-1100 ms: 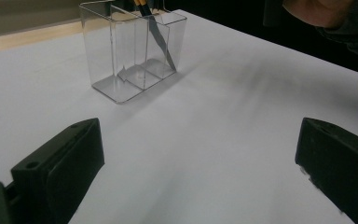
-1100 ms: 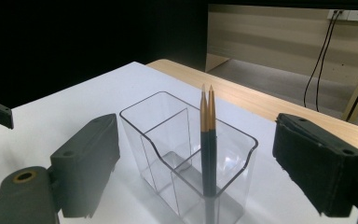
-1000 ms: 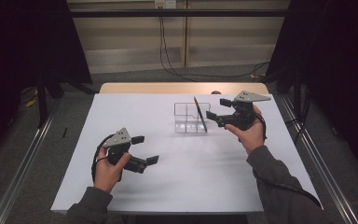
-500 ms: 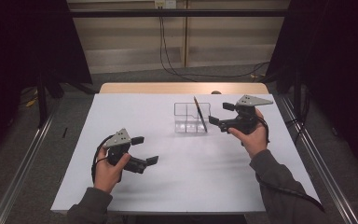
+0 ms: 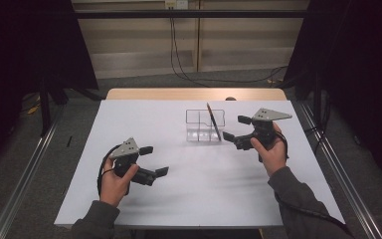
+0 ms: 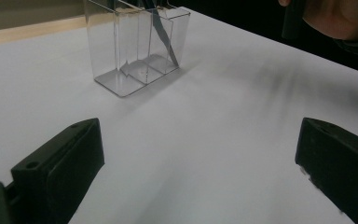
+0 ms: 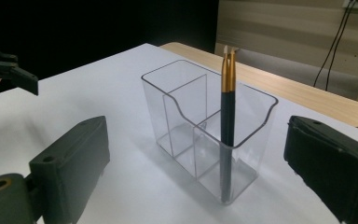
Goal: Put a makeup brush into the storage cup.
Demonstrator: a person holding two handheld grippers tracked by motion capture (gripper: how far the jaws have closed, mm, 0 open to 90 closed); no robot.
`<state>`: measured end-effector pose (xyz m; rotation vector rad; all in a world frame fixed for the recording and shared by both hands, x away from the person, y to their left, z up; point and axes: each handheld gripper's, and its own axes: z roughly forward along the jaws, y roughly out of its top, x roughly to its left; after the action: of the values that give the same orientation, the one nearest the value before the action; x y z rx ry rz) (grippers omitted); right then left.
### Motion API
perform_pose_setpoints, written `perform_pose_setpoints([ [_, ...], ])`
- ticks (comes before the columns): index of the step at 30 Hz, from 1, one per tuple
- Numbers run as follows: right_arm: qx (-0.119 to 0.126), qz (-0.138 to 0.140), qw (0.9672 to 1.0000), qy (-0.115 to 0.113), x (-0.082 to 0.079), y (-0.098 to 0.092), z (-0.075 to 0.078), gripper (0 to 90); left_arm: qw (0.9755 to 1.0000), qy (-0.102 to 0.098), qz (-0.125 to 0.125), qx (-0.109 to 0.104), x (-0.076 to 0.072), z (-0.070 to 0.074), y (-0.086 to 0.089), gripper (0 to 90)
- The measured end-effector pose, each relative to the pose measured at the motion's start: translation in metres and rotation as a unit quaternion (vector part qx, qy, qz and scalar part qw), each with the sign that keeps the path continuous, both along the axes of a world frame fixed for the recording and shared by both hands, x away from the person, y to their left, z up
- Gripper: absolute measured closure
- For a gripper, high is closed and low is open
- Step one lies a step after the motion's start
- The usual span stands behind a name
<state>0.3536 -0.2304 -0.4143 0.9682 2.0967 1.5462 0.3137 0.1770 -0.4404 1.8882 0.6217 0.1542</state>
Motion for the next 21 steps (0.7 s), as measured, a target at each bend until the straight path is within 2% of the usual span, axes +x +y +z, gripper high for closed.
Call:
perform_pose_setpoints([
  [2, -0.002, 0.002, 1.0, -0.004, -0.001, 0.001, 0.0, 6.3, 1.0, 0.0, 0.0, 0.001, 0.0, 0.0, 0.0, 0.8],
  [14, -0.005, -0.001, 1.0, 0.005, -0.007, -0.003, -0.01, 6.3, 1.0, 0.001, 0.002, 0.0, 0.001, -0.001, 0.003, 0.9],
  [21, -0.005, -0.001, 1.0, -0.002, -0.015, -0.007, -0.008, 6.3, 1.0, -0.006, 0.003, 0.001, 0.001, 0.001, 0.006, 1.0],
])
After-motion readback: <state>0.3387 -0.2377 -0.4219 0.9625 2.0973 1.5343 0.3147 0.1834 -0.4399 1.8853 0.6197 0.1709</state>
